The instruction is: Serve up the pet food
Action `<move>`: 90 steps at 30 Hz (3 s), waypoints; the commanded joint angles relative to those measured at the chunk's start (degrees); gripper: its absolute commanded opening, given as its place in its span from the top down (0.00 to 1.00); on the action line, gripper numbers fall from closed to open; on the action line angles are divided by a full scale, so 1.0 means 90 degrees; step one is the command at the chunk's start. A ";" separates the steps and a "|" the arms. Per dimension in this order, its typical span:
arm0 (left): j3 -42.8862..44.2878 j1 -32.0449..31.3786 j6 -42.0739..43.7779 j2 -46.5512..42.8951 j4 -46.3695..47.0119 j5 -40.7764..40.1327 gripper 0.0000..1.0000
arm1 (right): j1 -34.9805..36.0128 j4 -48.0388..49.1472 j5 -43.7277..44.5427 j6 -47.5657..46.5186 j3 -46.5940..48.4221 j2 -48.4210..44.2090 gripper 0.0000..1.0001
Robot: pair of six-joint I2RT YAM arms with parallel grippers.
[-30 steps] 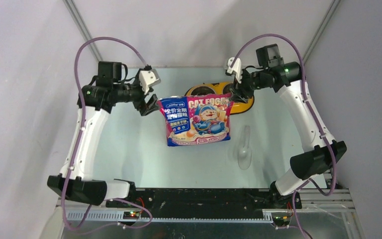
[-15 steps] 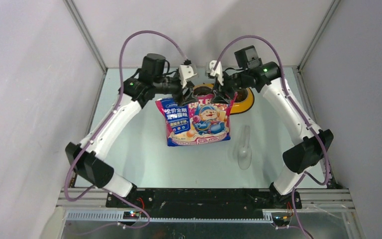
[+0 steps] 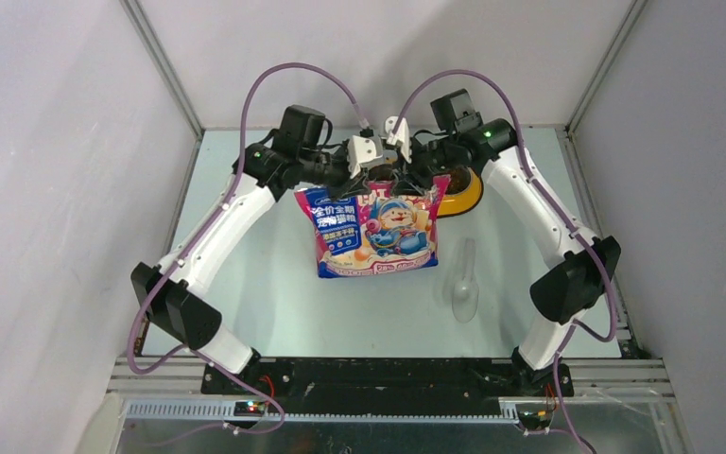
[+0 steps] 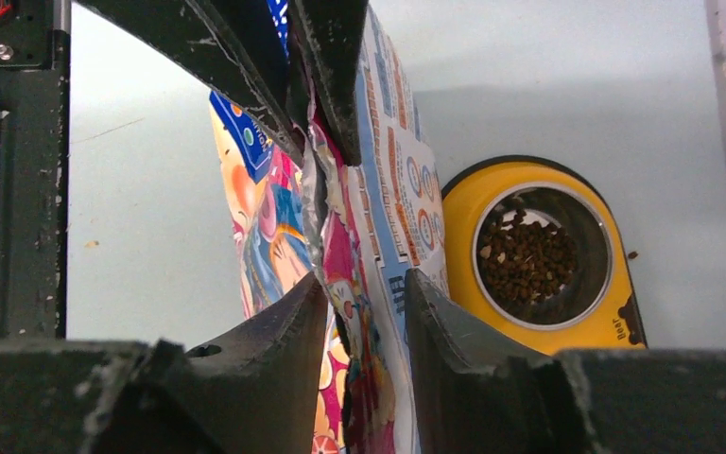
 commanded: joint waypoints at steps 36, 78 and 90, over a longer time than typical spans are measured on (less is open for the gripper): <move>-0.1050 0.1660 0.1276 -0.1200 -0.1724 -0.1061 1.00 | -0.1937 -0.2692 0.0141 -0.2807 -0.0176 -0.0965 1.00; -0.1245 0.0685 -0.0449 -0.0896 0.1192 0.0683 0.32 | 0.0057 -0.0269 0.0612 -0.0607 0.0188 -0.0351 0.62; -0.1072 0.0448 -0.0617 -0.0499 0.1180 0.0865 0.50 | 0.0208 -0.0602 0.0861 -0.0553 0.0424 -0.0158 0.78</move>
